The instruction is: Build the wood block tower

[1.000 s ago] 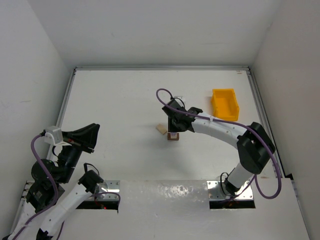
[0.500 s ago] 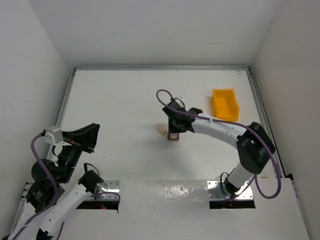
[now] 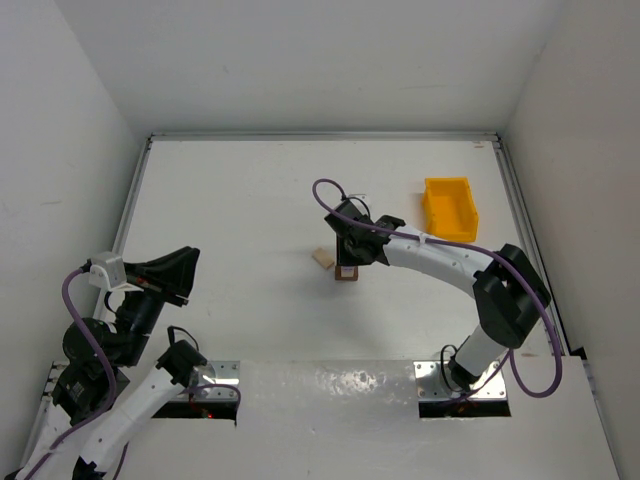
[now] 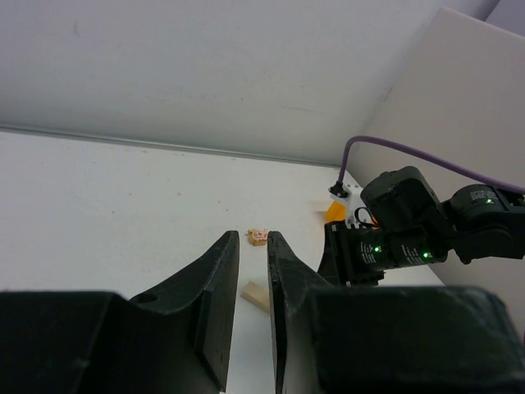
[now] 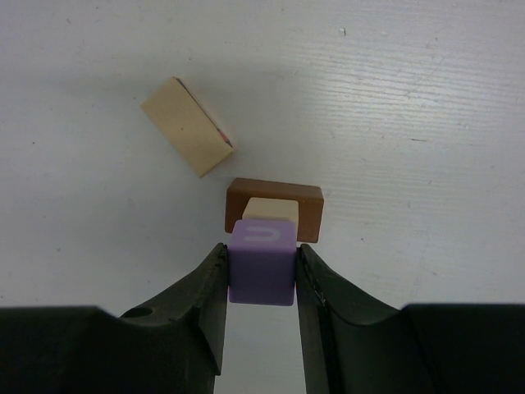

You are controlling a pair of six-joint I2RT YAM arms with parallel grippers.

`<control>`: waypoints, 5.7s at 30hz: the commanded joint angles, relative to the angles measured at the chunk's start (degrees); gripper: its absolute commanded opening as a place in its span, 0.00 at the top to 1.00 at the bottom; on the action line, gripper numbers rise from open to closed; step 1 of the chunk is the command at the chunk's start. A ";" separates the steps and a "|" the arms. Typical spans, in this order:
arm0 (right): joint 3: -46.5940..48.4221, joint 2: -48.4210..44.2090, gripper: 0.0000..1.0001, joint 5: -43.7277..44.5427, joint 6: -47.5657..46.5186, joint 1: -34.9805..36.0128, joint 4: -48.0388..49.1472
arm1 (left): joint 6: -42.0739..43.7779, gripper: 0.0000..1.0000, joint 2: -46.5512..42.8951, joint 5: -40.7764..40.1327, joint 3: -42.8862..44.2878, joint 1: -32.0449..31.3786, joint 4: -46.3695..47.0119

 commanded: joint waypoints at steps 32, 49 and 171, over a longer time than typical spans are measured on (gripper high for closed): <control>-0.73 -0.17 0.65 0.27 -0.23 -0.21 1.61 | -0.14 0.82 1.26 0.13 0.05 -0.52 0.91; 0.59 0.53 0.62 0.18 -1.02 -0.21 2.14 | -0.14 0.82 1.09 0.22 0.05 -0.52 0.82; 11.22 -13.27 0.77 -18.46 -11.13 -7.24 -9.19 | -0.14 0.84 0.74 -1.98 0.05 10.65 2.31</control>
